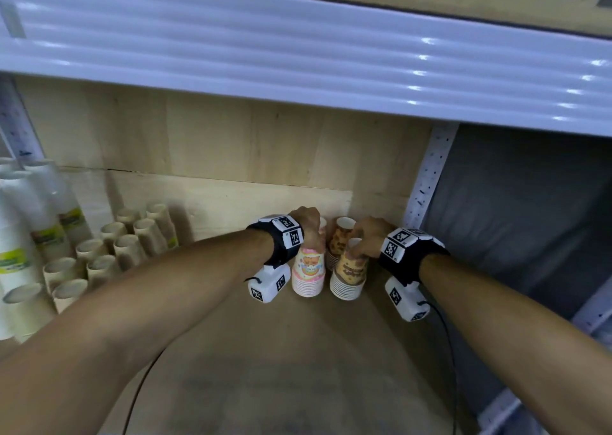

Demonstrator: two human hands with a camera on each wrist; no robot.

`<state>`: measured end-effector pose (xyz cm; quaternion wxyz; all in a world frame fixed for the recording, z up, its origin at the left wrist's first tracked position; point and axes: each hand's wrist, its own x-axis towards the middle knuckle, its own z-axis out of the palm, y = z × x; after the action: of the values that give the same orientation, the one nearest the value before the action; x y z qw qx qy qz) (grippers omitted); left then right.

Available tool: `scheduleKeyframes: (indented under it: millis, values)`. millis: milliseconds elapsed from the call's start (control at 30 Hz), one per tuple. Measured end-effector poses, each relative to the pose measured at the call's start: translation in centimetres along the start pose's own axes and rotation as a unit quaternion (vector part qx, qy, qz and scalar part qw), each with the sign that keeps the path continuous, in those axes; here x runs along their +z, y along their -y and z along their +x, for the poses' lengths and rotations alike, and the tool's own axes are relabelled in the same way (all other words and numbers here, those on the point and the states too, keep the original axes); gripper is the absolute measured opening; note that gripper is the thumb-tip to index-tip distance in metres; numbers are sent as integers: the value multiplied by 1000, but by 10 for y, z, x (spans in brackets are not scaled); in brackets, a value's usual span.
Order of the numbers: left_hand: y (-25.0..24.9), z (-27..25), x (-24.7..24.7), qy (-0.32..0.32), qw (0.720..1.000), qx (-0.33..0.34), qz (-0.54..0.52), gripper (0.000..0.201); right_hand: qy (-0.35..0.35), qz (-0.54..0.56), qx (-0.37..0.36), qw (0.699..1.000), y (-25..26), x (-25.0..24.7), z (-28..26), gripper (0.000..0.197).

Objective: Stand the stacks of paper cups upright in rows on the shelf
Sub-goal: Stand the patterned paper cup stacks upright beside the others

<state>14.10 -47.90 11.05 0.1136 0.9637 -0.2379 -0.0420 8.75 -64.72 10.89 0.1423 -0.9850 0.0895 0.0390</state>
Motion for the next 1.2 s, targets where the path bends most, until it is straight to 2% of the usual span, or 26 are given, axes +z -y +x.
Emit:
scheduleKeyframes:
  millis: [200, 333, 433, 533, 600, 800, 1067, 1200]
  values:
    - [-5, 6, 4, 13, 1000, -4, 0, 57, -9, 2, -2, 1000, 1, 5, 4, 56]
    - [-6, 8, 5, 19, 1000, -3, -6, 52, 9, -5, -22, 1000, 3, 5, 6, 39]
    - [-5, 10, 7, 23, 1000, -7, -13, 41, -2, 4, -17, 1000, 2, 7, 8, 47]
    - [-5, 10, 8, 23, 999, -21, -27, 41, 6, 22, -23, 999, 4, 9, 8, 31]
    - [-5, 11, 8, 26, 999, -28, -36, 41, -2, 28, -28, 999, 5, 10, 7, 28]
    - [-5, 11, 12, 28, 999, -12, -29, 56, -5, 44, -42, 998, 4, 12, 7, 39]
    - [-7, 1, 11, 20, 999, 9, -32, 55, -10, 97, -47, 994, 2, 13, -2, 42]
    - [-2, -6, 5, 9, 999, 1, -33, 60, -38, 109, -55, 992, 9, 5, -11, 14]
